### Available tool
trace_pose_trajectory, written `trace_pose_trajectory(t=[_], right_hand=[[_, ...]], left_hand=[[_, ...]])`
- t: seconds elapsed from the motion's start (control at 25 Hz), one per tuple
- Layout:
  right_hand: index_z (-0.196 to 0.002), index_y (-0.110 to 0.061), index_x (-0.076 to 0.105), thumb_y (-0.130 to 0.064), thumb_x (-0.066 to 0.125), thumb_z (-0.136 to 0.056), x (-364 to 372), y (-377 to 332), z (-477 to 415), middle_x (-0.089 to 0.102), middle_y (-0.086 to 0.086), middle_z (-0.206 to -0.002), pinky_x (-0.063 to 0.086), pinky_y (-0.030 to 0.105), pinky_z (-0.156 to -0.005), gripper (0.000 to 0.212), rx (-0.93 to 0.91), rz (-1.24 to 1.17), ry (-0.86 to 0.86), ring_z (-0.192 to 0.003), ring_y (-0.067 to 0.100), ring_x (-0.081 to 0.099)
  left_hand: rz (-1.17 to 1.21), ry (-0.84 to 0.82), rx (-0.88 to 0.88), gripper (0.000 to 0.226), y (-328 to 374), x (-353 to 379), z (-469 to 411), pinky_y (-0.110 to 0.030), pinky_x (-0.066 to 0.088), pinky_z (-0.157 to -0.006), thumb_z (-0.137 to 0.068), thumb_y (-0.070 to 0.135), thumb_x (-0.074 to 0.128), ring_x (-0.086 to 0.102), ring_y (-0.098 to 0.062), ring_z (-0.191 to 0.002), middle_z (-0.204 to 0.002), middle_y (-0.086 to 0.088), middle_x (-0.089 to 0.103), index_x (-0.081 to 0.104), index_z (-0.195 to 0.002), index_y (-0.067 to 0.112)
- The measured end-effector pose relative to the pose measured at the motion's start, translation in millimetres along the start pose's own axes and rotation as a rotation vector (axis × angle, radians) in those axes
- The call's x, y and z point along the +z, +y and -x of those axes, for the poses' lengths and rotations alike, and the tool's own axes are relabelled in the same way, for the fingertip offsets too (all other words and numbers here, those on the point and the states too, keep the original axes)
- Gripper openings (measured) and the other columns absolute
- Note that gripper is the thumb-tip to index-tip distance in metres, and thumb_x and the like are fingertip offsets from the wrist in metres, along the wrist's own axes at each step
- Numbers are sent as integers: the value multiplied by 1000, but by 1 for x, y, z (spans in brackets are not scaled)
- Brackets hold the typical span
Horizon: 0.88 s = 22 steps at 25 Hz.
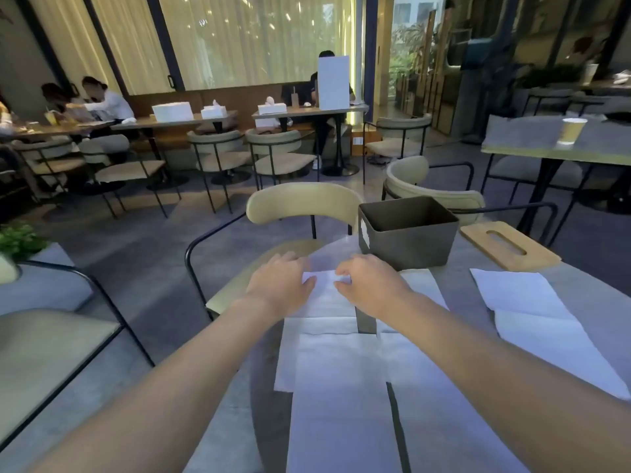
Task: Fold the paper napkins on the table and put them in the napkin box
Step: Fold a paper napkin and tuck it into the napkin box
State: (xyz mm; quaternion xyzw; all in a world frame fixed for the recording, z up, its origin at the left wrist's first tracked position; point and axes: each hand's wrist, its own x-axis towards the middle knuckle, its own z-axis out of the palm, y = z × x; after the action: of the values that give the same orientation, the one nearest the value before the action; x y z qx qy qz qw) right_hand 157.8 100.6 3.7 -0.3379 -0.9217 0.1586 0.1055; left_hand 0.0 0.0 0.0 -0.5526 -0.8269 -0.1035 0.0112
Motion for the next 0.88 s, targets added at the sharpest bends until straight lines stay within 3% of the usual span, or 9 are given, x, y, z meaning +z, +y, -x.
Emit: trace_pose_trajectory(t=[0.08, 0.12, 0.24, 0.4, 0.48, 0.6, 0.72, 0.8, 0.88], right_hand=[[-63, -27, 45, -24, 53, -100, 5, 0, 0, 56, 4, -97, 39, 37, -80, 38, -27, 99, 15, -100, 32, 50], [-65, -25, 45, -24, 52, -101, 8, 2, -1, 56, 5, -99, 36, 38, -81, 37, -21, 135, 22, -103, 32, 50], [-91, -25, 71, -25, 53, -103, 13, 2, -3, 65, 3, -111, 37, 41, -91, 21, -23, 168, 48, -112, 29, 54], [-103, -24, 76, -18, 56, -100, 16, 5, -6, 65, -1, -109, 38, 38, -91, 21, -43, 131, 87, -109, 26, 57], [-124, -24, 70, -27, 63, -98, 14, 5, -6, 60, -2, -122, 46, 38, -97, 28, -7, -144, 149, -112, 22, 58], [-147, -25, 50, -36, 77, -90, -2, 2, -8, 59, -5, -132, 50, 33, -103, 64, 130, -746, 131, -119, 15, 60], [-131, -5, 65, -35, 77, -92, -14, 3, -10, 73, 20, -119, 54, 34, -84, 51, 213, -907, 5, -97, 24, 69], [-116, 13, 64, -35, 73, -94, -14, 4, -8, 67, 38, -111, 53, 42, -71, 53, 175, -909, 63, -81, 41, 62], [-108, 12, 67, -38, 74, -91, -16, 4, -6, 70, 34, -100, 51, 43, -76, 53, 166, -1009, 118, -83, 38, 64]], left_hand=[[9, -43, -5, 39, -4, 6, -4, -39, 46, -98, -101, 34, 46, 50, -27, -130, -138, 0, 57, 59, -136, 24], [-3, -65, 0, 38, -8, 13, -6, -40, 46, -100, -100, 32, 46, 50, -28, -129, -137, -1, 58, 61, -133, 22], [-30, -72, 37, 38, -10, 24, -7, -39, 44, -101, -98, 33, 43, 52, -28, -124, -130, 1, 59, 65, -126, 22], [21, 74, 60, 20, -2, 20, -7, -36, 42, -86, -98, 20, 52, 56, -28, -109, -115, 1, 66, 69, -108, 19], [67, 157, 89, 18, 0, 9, -7, -39, 45, -83, -99, 18, 53, 58, -30, -103, -108, -3, 67, 69, -106, 16], [227, 280, 72, 14, -1, -18, -13, -44, 49, -83, -100, 21, 56, 60, -27, -96, -100, -4, 67, 69, -102, 15], [394, 326, 39, 13, 4, -48, -19, -31, 50, -76, -99, 20, 57, 61, -19, -90, -96, 0, 67, 69, -97, 16], [467, 318, 18, 13, 9, -62, -23, -20, 44, -69, -98, 19, 57, 61, -16, -88, -96, 0, 68, 69, -97, 15], [519, 327, -11, 14, 12, -68, -26, -18, 44, -71, -97, 22, 60, 61, -18, -95, -105, -1, 66, 69, -104, 14]])
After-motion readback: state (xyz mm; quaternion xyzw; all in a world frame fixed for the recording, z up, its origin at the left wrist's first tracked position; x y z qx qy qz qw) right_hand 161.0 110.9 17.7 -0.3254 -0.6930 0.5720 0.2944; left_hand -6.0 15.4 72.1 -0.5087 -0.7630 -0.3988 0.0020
